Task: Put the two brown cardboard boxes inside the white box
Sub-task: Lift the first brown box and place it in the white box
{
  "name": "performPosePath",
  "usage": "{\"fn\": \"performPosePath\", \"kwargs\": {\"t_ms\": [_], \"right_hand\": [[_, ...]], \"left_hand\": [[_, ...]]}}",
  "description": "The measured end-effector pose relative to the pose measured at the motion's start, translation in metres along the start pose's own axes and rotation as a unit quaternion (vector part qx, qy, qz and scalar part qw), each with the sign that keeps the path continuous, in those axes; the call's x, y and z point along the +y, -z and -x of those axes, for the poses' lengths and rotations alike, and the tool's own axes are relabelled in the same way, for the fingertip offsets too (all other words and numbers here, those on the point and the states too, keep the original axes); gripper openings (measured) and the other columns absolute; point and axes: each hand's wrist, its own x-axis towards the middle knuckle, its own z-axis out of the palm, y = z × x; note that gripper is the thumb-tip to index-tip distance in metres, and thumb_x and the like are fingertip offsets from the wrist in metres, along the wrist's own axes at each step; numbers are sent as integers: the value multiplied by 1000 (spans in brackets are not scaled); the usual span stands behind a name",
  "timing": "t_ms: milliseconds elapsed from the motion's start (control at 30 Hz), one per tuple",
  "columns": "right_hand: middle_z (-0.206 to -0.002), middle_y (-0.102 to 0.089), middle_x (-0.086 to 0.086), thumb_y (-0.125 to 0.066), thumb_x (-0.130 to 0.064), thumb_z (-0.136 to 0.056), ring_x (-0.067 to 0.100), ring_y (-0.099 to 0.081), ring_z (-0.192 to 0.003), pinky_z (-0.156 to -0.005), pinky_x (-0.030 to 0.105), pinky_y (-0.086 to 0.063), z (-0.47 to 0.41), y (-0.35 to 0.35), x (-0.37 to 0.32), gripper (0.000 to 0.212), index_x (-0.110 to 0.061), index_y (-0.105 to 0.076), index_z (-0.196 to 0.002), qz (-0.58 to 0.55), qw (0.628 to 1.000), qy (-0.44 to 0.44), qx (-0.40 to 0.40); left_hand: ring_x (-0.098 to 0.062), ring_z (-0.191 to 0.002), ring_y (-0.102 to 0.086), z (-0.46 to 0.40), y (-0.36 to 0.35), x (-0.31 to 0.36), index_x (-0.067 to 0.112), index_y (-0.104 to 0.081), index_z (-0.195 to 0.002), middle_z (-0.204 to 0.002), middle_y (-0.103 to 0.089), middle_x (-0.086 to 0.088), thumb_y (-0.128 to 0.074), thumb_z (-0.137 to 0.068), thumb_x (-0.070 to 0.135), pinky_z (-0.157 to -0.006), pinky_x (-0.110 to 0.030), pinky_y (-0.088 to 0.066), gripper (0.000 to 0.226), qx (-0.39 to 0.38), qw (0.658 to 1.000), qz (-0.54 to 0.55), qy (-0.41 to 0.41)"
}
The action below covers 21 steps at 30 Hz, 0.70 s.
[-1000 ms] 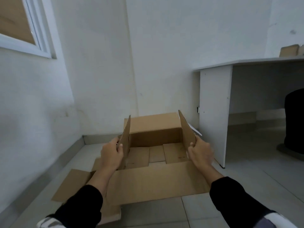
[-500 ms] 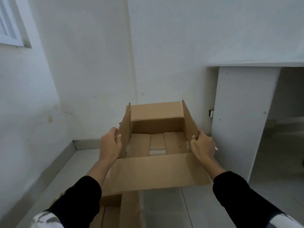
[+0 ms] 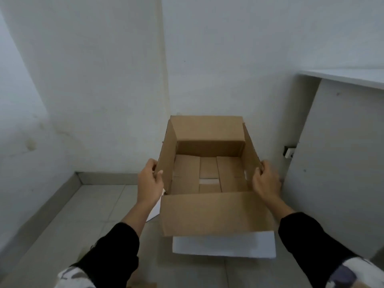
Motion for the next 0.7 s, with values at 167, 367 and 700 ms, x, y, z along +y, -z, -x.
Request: {"fn": "performPosePath", "kwargs": {"t_ms": [167, 367, 700], "right_hand": [[-73, -54, 12, -37, -13, -91, 30, -54, -67, -64, 42, -48, -39, -30, 51, 14, -15, -44, -79, -7, 999, -40, -4], [-81, -50, 15, -41, -7, -88, 29, -47, -72, -65, 38, -41, -50, -45, 101, 9, -5, -47, -82, 35, 996, -75, -16], [-91, -63, 23, -48, 0, -81, 39, -55, -84, -65, 42, -49, -44, -66, 117, 25, -5, -53, -105, 177, 982, -9, -69]], "left_hand": [[-21, -59, -42, -26, -57, -9, 9, -43, -81, -70, -49, -9, -49, -89, 0, -52, -29, -32, 14, 22, 1000, -12, 10], [-21, -61, -42, -26, -109, -35, 11, -40, -78, -71, -51, -9, -50, -85, -4, -49, -10, -31, 19, -31, 997, -62, 17], [-26, -66, -49, -2, -139, -103, -1, -52, -84, -71, -55, -13, -53, -83, -4, -50, -27, -29, 4, -15, 991, -116, 58]]}}
